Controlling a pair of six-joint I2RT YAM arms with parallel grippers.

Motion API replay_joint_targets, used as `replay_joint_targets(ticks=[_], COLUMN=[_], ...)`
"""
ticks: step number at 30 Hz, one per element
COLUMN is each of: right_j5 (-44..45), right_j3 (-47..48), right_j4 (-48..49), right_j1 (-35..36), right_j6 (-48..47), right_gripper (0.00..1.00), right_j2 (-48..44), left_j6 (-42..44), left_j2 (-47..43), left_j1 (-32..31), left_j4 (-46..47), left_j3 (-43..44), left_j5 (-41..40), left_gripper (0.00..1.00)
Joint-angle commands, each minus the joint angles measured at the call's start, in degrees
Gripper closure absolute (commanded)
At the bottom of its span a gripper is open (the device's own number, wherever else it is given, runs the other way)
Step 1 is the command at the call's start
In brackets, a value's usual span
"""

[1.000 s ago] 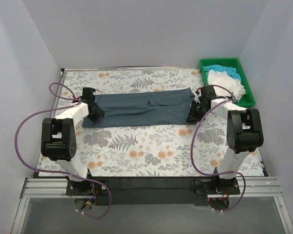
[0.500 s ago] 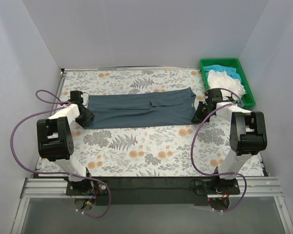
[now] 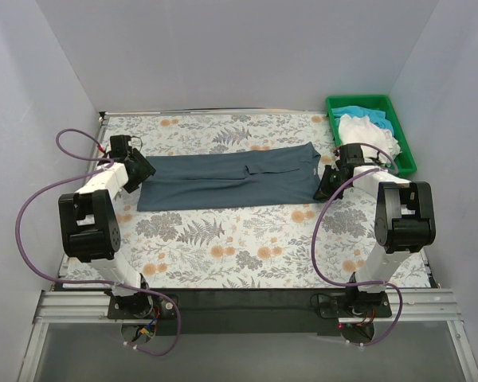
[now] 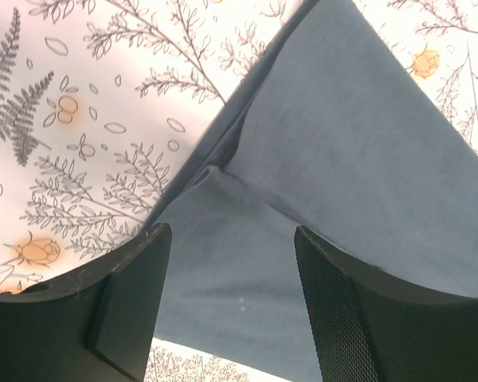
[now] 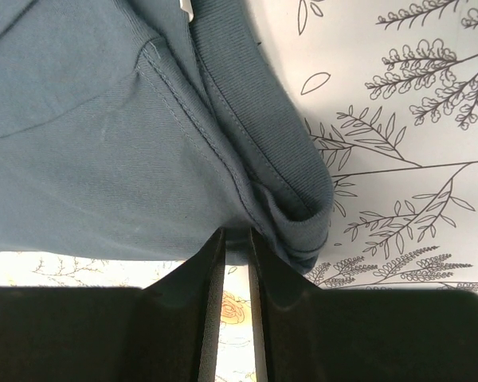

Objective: Fold and stack the t-shirts
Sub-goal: Fold the tshirt

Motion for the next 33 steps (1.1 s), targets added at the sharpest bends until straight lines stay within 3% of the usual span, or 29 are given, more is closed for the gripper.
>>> replay_joint_targets(ticks=[1,16,23,33], right_j5=[2.2,2.3,3.8,6.5], right_j3=[1.5,1.0,-0.1,-0.1], right_j4=[-2.3,-2.4,-2.5,-3.7], right_j1=[-0.7,-0.7,-0.7,-1.0], right_j6=[-1.3,-1.6,-1.8,-1.6], right_gripper=[0.78,0.78,0.78,0.79], right_j2=[0.8,1.0,0.7,0.7], left_j6=[2.0,1.4,1.3,-2.8], left_j2=[0.5,7.7,10.2,11.4], left_j1=[0.0,0.0,0.0,0.0], left_j4=[1.8,1.4,0.4,-7.1], left_j3=[2.5,6.7,9.0,11.5], left_j5=[-0.7,-1.1,-2.9,-12.0], left_gripper=[0.41,0.58,1.0,1.0])
